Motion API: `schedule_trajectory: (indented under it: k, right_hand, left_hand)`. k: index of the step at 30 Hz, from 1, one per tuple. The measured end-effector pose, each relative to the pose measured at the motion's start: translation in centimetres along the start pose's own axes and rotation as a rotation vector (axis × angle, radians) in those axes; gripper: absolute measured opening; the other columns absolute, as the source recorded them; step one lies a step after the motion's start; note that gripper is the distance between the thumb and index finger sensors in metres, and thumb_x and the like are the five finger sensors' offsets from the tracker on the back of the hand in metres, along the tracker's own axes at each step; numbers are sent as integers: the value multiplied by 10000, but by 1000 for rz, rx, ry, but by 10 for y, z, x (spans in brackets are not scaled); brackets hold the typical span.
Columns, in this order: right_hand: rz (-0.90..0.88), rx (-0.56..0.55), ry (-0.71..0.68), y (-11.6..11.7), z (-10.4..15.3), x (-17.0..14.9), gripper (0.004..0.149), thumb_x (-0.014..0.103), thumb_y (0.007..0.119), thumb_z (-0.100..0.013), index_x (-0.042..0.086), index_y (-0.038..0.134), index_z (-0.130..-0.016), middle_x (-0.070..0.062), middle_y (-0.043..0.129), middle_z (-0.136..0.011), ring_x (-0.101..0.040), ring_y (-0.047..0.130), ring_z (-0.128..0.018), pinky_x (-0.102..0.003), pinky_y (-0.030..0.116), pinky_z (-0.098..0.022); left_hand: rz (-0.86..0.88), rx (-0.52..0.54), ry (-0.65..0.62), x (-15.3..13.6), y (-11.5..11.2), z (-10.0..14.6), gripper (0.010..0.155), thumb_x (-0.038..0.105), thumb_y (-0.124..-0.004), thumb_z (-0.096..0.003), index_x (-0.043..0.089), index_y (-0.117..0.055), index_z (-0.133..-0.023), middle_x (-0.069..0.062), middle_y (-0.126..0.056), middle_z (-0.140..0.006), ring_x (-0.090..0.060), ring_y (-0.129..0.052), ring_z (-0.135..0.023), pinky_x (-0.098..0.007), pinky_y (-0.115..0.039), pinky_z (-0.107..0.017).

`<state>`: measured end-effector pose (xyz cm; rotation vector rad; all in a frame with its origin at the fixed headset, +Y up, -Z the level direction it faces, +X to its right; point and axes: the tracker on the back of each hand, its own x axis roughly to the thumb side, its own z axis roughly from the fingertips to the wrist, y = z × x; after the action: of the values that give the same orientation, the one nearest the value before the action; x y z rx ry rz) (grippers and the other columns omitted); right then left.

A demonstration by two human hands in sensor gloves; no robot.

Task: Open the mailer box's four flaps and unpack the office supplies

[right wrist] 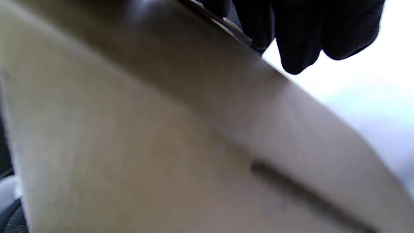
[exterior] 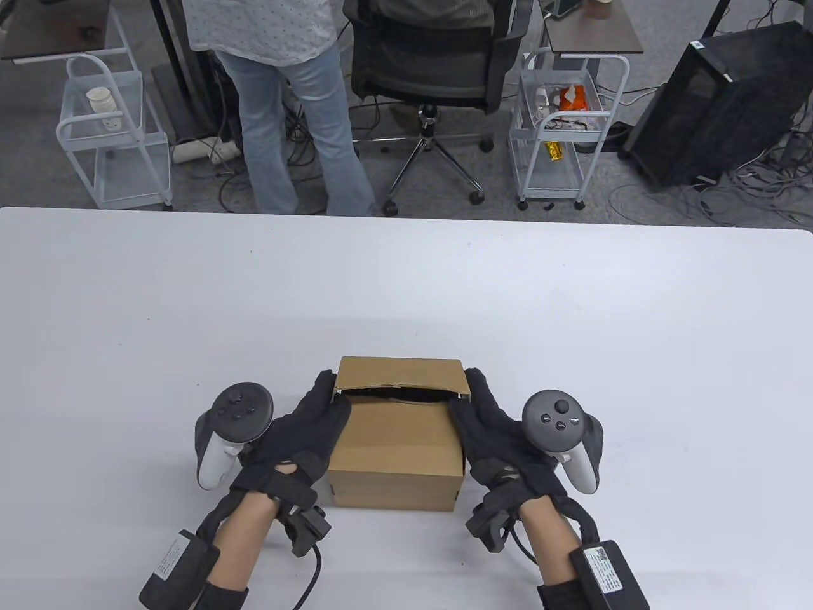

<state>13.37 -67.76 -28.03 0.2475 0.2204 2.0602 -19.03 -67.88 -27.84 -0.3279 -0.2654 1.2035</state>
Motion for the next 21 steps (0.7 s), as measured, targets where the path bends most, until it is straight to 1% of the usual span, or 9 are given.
schedule_trajectory:
  k: [1, 3, 4, 6, 10, 14, 17, 19, 21]
  right_hand:
    - [-35, 7, 6, 1, 1, -5, 778, 532, 454, -646, -5, 239, -1165, -410, 460, -1190, -708, 689, -926, -760, 677, -623]
    - [-110, -13, 46, 4, 3, -10, 788, 558, 480, -648, 26, 234, -1174, -416, 470, -1188, -732, 654, -928, -778, 693, -596]
    - [-124, -9, 56, 5, 3, -10, 789, 562, 480, -649, 32, 225, -1176, -423, 464, -1188, -741, 642, -928, -783, 694, -590]
    - [-151, 5, 68, 8, 5, -13, 790, 571, 466, -653, 45, 199, -1178, -424, 447, -1194, -765, 609, -928, -792, 704, -577]
    - [-236, 58, 65, 12, 6, -18, 804, 575, 440, -652, 41, 137, -1171, -449, 338, -1204, -805, 495, -944, -821, 663, -581]
    - [-254, 77, 30, 15, 8, -19, 810, 569, 421, -649, 28, 101, -1161, -471, 288, -1199, -816, 442, -957, -841, 619, -596]
    - [-272, 132, -2, 18, 10, -19, 866, 594, 425, -650, 14, 2, -1135, -494, 171, -1192, -831, 321, -972, -871, 531, -616]
    - [-268, 135, -12, 19, 10, -19, 885, 603, 434, -649, 7, -11, -1129, -500, 155, -1189, -830, 301, -978, -877, 515, -622]
    - [-271, 138, -45, 18, 10, -19, 879, 602, 446, -652, 28, -20, -1127, -482, 134, -1196, -810, 272, -996, -870, 483, -643]
  left_hand:
    - [68, -16, 2, -7, -2, 0, 794, 485, -609, -618, 32, -240, -1155, -380, -325, -1183, -671, -420, -1073, -738, -536, -707]
    - [154, -31, -4, -18, -7, 0, 817, 532, -596, -621, 88, -181, -1167, -378, -305, -1191, -672, -385, -1083, -757, -512, -703]
    - [210, -43, -13, -23, -10, 0, 828, 552, -586, -624, 111, -145, -1170, -373, -258, -1196, -670, -348, -1090, -769, -490, -701]
    - [287, -34, -20, -26, -15, 1, 835, 557, -595, -628, 132, -127, -1174, -365, -211, -1206, -665, -282, -1103, -795, -413, -698]
    - [331, -74, -41, -30, -20, 1, 828, 556, -538, -636, 134, -58, -1163, -359, -123, -1206, -649, -191, -1108, -797, -328, -694]
    - [338, -103, -57, -29, -22, 0, 828, 543, -508, -637, 118, -17, -1150, -369, -66, -1195, -656, -117, -1099, -800, -285, -686]
    - [361, -111, -70, -29, -22, 0, 824, 528, -503, -638, 108, -8, -1144, -371, -41, -1188, -655, -89, -1093, -798, -253, -680]
    - [362, -112, -80, -29, -22, 0, 825, 522, -507, -637, 105, -4, -1141, -369, -36, -1188, -654, -84, -1091, -800, -245, -677]
    - [367, -119, -121, -27, -22, 0, 828, 517, -522, -635, 118, 3, -1135, -352, -22, -1190, -636, -64, -1097, -798, -228, -681]
